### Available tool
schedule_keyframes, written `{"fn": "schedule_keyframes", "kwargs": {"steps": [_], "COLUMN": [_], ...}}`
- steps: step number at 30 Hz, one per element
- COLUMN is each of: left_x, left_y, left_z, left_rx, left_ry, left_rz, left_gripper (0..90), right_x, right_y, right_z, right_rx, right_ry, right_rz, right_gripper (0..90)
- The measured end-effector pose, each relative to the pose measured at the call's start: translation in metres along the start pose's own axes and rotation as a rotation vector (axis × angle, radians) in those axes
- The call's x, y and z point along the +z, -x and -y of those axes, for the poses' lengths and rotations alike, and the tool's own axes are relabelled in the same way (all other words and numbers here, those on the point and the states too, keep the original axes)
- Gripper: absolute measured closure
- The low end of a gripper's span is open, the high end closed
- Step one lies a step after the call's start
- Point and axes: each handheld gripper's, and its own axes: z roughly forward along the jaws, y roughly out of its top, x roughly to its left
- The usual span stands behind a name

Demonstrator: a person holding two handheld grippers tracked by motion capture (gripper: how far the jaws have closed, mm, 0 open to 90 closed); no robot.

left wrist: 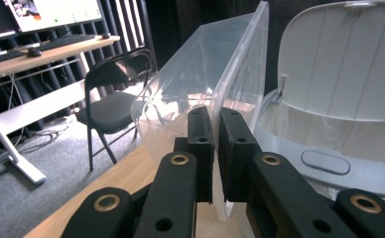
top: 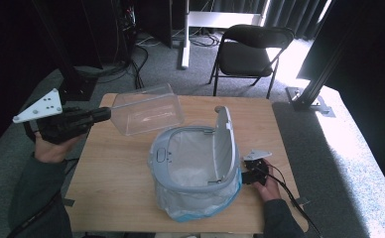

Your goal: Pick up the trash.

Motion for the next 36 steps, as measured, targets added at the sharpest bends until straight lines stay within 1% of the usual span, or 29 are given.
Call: {"fn": "schedule_keyframes", "kwargs": {"steps": [3,4,5,10,11,14,18,19,20,21,22,23,25,26,27,29,32,36], "left_x": [0.001,0.002,0.002,0.003,0.004,0.006,0.007,0.007,0.008,0.008,0.01,0.012,0.017,0.021,0.023,0.028,0.033,0.035], "left_y": [0.001,0.004,0.004,0.006,0.006,0.007,0.009,0.009,0.011,0.014,0.017,0.019,0.024,0.026,0.028,0.03,0.032,0.031], "left_z": [-0.002,-0.006,-0.007,-0.012,-0.014,-0.018,-0.026,-0.026,-0.029,-0.034,-0.036,-0.038,-0.039,-0.039,-0.038,-0.036,-0.035,-0.033], "left_rx": [0.006,0.017,0.019,0.025,0.023,0.031,0.052,0.052,0.058,0.073,0.089,0.103,0.121,0.127,0.132,0.141,0.144,0.134], "left_ry": [-0.002,-0.011,-0.013,-0.005,0.0,-0.002,-0.005,-0.005,0.004,0.019,0.024,0.027,0.017,0.006,-0.005,-0.019,-0.026,-0.022], "left_rz": [0.003,0.027,0.035,0.054,0.066,0.079,0.086,0.086,0.094,0.115,0.126,0.131,0.162,0.168,0.166,0.181,0.193,0.188], "left_gripper": [85.4,85.4,85.4,85.4,85.4,85.3,85.3,85.3,85.3,85.3,84.9,83.9,78.7,76.5,72.5,71.3,68.3,67.2], "right_x": [0.0,0.0,0.0,0.0,0.0,0.0,0.0,0.0,0.0,0.0,0.0,0.0,0.0,0.0,0.0,0.0,0.0,0.0], "right_y": [0.0,0.0,0.0,0.0,0.0,0.0,0.0,0.0,0.0,0.0,0.0,0.0,0.0,0.0,0.0,0.0,0.0,0.0], "right_z": [0.0,0.0,0.0,0.0,0.0,0.0,0.0,0.0,0.0,0.0,0.0,0.0,0.0,0.0,0.0,0.0,0.0,0.0], "right_rx": [0.0,0.0,0.0,0.0,0.0,0.0,0.0,0.0,0.0,0.0,0.0,0.0,0.0,0.0,0.0,-0.001,-0.002,-0.003], "right_ry": [0.0,0.0,0.0,0.0,0.0,0.0,0.0,0.0,0.0,0.0,0.0,0.0,0.0,0.0,0.0,0.0,0.001,0.001], "right_rz": [0.0,0.0,0.0,0.0,0.0,0.0,0.0,0.0,0.0,0.0,0.0,0.0,0.0,0.0,0.0,-0.001,-0.002,-0.003], "right_gripper": [10.8,10.9,10.9,10.9,10.8,10.9,10.9,10.9,10.8,10.8,10.8,10.8,10.9,10.9,10.9,10.8,10.8,10.9]}}
